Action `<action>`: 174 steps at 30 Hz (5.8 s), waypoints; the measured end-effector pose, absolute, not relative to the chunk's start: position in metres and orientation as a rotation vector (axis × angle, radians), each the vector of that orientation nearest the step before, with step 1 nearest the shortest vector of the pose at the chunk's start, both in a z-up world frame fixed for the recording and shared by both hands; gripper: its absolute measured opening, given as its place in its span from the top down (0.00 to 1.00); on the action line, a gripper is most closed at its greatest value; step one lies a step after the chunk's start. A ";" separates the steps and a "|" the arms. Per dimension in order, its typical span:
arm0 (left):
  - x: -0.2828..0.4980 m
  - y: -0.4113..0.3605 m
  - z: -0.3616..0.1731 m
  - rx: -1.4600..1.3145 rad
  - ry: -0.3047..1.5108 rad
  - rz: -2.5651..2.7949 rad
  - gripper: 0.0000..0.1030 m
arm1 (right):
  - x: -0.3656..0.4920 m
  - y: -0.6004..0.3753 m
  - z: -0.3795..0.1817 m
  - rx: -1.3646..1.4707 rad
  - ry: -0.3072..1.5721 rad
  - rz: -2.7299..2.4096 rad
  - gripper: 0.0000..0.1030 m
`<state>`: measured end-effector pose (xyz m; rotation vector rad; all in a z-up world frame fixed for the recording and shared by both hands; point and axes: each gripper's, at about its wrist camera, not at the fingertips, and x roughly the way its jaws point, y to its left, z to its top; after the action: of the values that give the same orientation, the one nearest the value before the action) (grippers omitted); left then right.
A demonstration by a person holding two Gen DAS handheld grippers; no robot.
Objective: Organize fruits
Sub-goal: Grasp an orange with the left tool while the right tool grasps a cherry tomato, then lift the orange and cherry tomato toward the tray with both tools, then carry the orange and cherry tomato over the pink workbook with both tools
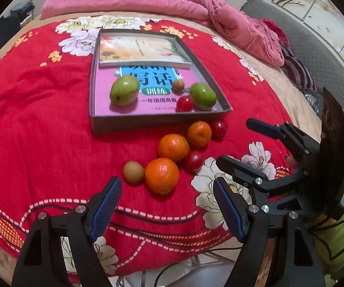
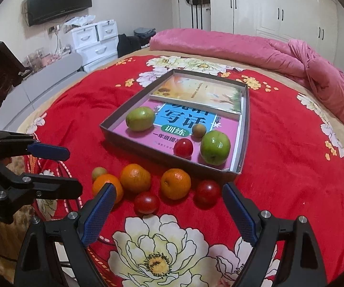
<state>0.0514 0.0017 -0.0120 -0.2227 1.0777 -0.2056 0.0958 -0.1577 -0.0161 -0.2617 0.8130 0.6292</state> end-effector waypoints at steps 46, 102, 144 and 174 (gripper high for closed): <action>0.081 0.001 -0.062 -0.352 1.179 -0.258 0.49 | 0.110 -0.136 -0.068 -0.304 1.013 0.794 0.59; 0.078 -0.001 -0.035 -0.291 1.093 -0.239 0.59 | 0.113 -0.153 -0.041 -0.220 0.926 0.822 0.69; 0.098 0.033 0.032 -0.329 0.895 -0.123 0.59 | 0.125 -0.187 0.007 -0.050 0.710 0.722 0.69; 0.139 0.018 0.027 -0.311 0.875 -0.102 0.59 | 0.148 -0.217 0.019 0.004 0.657 0.600 0.69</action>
<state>0.1395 0.0178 0.0273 -0.3110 0.8747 -0.1020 0.1481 -0.2165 0.0188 0.0041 0.6570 0.6000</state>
